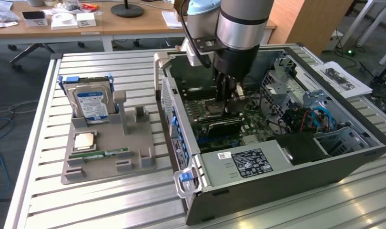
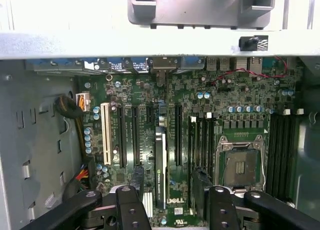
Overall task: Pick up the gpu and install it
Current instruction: 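Insert the gpu into the slot, then press down on the gpu until it lock into place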
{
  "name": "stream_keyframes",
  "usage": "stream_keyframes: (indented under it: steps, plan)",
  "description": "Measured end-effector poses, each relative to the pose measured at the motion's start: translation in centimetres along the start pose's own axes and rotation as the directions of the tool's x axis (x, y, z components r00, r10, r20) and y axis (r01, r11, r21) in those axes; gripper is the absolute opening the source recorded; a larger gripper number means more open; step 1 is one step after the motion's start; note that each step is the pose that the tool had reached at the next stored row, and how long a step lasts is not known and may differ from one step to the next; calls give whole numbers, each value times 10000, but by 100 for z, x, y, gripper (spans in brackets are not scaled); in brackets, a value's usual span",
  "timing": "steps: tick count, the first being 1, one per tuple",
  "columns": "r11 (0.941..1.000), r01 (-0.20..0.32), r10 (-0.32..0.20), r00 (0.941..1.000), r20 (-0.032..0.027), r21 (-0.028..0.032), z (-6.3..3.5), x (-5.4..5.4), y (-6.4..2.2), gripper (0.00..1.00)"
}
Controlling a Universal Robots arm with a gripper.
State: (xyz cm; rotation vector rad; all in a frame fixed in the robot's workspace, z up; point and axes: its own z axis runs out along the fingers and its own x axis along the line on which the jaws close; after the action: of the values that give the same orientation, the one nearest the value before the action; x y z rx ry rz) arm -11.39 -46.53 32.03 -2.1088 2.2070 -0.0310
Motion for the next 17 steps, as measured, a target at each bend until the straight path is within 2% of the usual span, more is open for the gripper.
stream_keyframes:
  steps: [13,14,15,16,17]
  plan:
    - [10000,0,0,10000,-2,-1,-1,0,0,52]
    - [10000,0,0,10000,-2,-1,-1,0,0,50]
    - [10000,0,0,10000,-2,0,-1,0,0,44]
    - [10000,0,0,10000,-2,-1,-1,0,0,44]
    - [10000,1,-1,10000,-1,0,-1,0,0,38]
